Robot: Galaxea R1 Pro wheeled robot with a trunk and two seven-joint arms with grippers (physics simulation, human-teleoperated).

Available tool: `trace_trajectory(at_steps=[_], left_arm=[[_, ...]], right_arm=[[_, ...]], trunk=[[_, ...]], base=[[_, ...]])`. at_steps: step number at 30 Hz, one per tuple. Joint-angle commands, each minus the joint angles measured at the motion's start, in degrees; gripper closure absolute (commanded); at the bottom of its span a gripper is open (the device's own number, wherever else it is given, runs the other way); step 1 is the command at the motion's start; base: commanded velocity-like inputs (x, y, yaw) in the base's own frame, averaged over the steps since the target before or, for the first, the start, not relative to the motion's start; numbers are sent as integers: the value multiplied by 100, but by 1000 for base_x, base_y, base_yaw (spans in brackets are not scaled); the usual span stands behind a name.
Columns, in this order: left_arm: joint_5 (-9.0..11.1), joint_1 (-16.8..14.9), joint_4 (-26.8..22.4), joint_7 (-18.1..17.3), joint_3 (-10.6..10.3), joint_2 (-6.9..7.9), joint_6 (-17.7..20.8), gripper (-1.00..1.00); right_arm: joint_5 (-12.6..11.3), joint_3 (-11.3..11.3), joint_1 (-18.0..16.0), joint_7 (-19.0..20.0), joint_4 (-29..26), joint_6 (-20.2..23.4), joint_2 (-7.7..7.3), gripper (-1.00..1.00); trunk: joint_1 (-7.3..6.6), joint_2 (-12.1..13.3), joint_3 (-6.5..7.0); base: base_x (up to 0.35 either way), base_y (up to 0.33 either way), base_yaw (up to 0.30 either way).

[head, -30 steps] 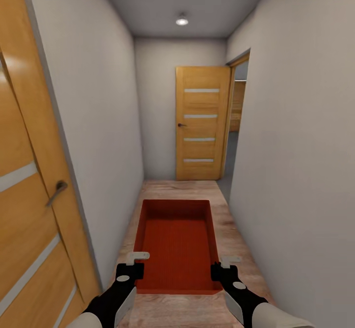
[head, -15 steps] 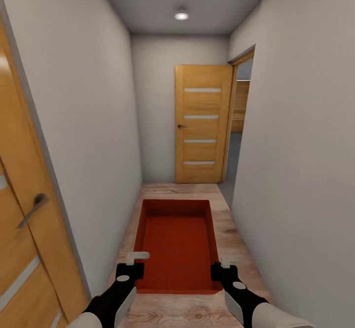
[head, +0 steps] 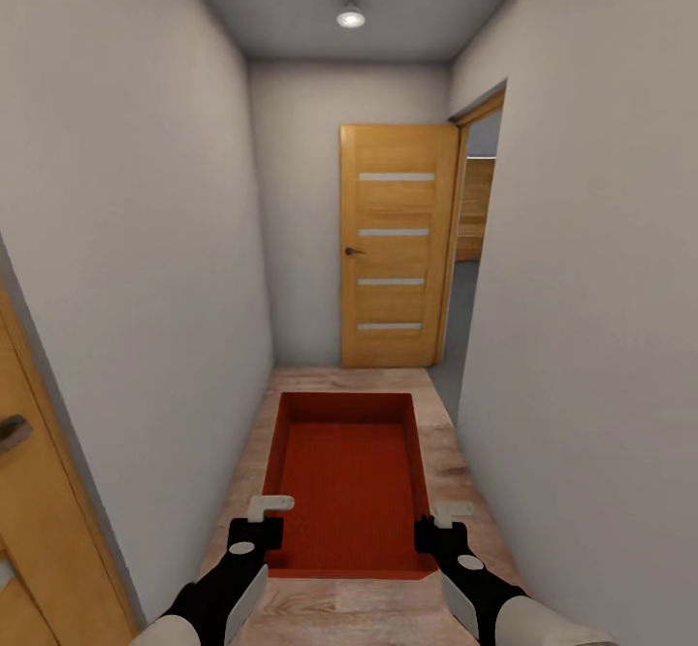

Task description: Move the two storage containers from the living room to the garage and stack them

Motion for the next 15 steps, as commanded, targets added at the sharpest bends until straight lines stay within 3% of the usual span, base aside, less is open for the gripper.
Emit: trace_trajectory(at_steps=[1,15], left_arm=[[177,-7,-3,76,232,11,34,100],[177,-7,-12,76,232,35,41,100]], right_arm=[[12,-85,-6,16,-23,-21,-49,100],[6,-85,-6,16,-23,-21,-49,100]], trunk=[[5,-7,-9],[5,-7,-9]], base=[[317,-95,0],[317,-95,0]])
